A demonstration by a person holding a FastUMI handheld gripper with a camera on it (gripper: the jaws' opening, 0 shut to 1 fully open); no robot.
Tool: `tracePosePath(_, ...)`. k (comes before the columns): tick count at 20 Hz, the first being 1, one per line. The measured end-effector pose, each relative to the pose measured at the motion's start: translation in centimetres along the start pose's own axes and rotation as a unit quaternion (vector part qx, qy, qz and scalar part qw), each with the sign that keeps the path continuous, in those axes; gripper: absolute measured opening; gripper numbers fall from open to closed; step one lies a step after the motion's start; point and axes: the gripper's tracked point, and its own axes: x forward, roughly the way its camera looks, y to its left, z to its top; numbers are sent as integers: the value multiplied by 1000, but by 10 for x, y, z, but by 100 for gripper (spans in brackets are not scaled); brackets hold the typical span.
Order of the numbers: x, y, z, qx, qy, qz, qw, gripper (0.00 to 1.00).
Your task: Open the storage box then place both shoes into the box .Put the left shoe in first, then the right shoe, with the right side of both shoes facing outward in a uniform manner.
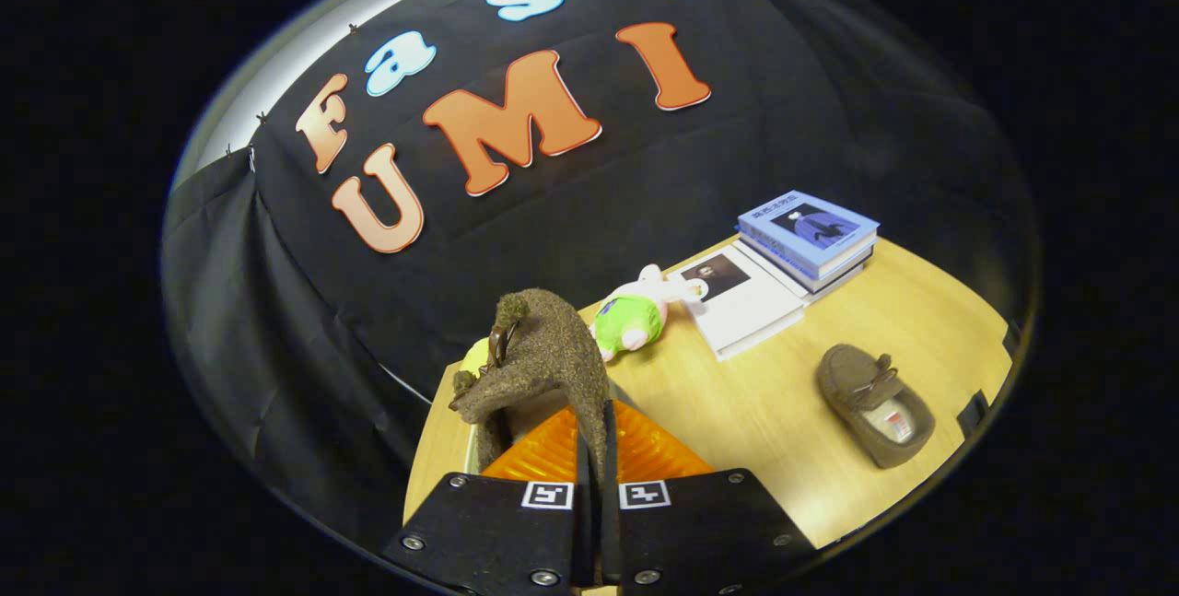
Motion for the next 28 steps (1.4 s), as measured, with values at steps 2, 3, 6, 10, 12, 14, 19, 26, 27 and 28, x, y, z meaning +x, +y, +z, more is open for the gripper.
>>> tracePosePath(2, 8, 14, -22, 1, 24, 9, 1000, 4)
tracePosePath(3, 11, 18, -32, 1, 32, 9, 999, 4)
tracePosePath(6, 25, 26, -57, -2, 59, 3, 998, 4)
tracePosePath(10, 37, 32, -86, -13, 88, -6, 996, 4)
tracePosePath(12, 41, 37, -100, -15, 103, -3, 995, 4)
tracePosePath(14, 43, 41, -112, -15, 119, -2, 993, 4)
tracePosePath(19, 45, 49, -131, -32, 147, 2, 989, 9)
tracePosePath(26, 41, 30, -103, -43, 126, -8, 991, 99)
tracePosePath(27, 38, 28, -95, -46, 117, -4, 992, 98)
tracePosePath(28, 35, 26, -87, -57, 110, -1, 992, 99)
